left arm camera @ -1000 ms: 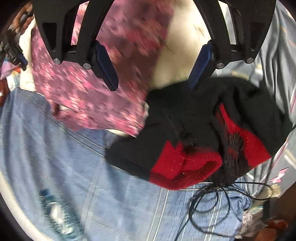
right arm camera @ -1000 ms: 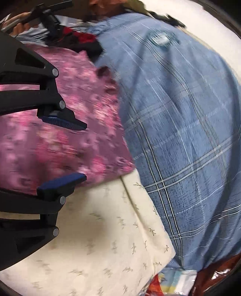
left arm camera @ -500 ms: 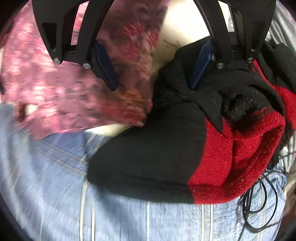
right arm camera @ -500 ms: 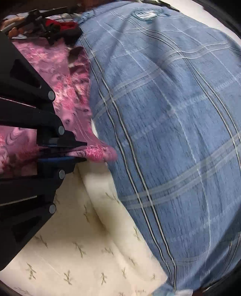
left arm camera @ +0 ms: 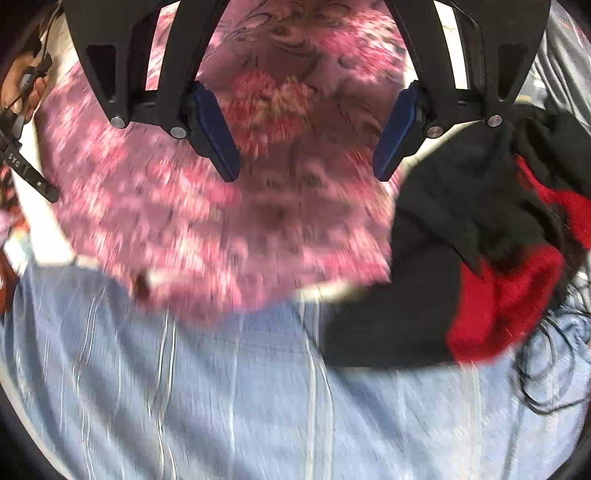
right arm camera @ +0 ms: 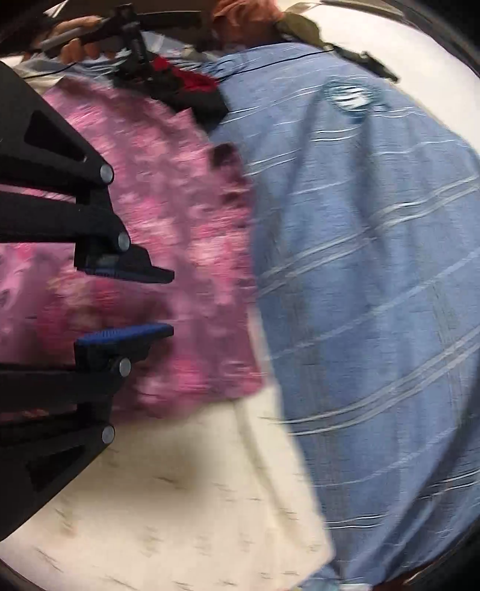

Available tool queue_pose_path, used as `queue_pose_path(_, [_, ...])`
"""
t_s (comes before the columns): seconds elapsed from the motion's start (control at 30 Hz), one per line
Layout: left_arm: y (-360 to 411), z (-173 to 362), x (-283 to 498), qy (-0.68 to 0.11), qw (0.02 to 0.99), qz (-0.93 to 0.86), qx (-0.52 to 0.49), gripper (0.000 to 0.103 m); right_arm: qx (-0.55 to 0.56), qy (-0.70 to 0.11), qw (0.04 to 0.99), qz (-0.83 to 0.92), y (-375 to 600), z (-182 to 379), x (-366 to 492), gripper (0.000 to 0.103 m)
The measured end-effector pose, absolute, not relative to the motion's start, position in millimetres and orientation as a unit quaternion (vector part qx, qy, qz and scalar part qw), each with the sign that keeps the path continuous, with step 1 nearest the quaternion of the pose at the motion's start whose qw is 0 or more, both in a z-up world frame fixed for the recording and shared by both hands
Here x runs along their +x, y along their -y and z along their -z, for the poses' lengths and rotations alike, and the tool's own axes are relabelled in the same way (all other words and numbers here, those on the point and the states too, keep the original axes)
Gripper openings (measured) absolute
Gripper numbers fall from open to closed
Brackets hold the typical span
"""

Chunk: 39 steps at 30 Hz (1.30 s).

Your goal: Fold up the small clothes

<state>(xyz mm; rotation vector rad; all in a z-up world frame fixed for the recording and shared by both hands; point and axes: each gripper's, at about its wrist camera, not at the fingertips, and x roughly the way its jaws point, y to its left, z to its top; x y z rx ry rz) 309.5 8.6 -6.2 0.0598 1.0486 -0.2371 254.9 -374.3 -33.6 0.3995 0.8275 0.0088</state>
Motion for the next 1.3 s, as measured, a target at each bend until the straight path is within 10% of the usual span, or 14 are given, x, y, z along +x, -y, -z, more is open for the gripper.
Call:
queue_pose_path(0.67, [-59.9,43.3,199.7,-0.543,0.827,0.125,0.07,0.086,0.133,-0.384,0.912,-0.051,295.7,49.6,150.6,0.029])
queue_pose_path(1.07, [-116.9,13.7,215.0,-0.537,0.82,0.155,-0.119,0.085,0.05,-0.363,0.925,-0.104,201.0,12.1,154.7,0.03])
queue_pose_path(1.3, [-57.2,46.6,230.6,-0.544,0.829,0.135,-0.002,0.084,0.026,-0.408,0.907,-0.104,186.6,48.9,168.9,0.028])
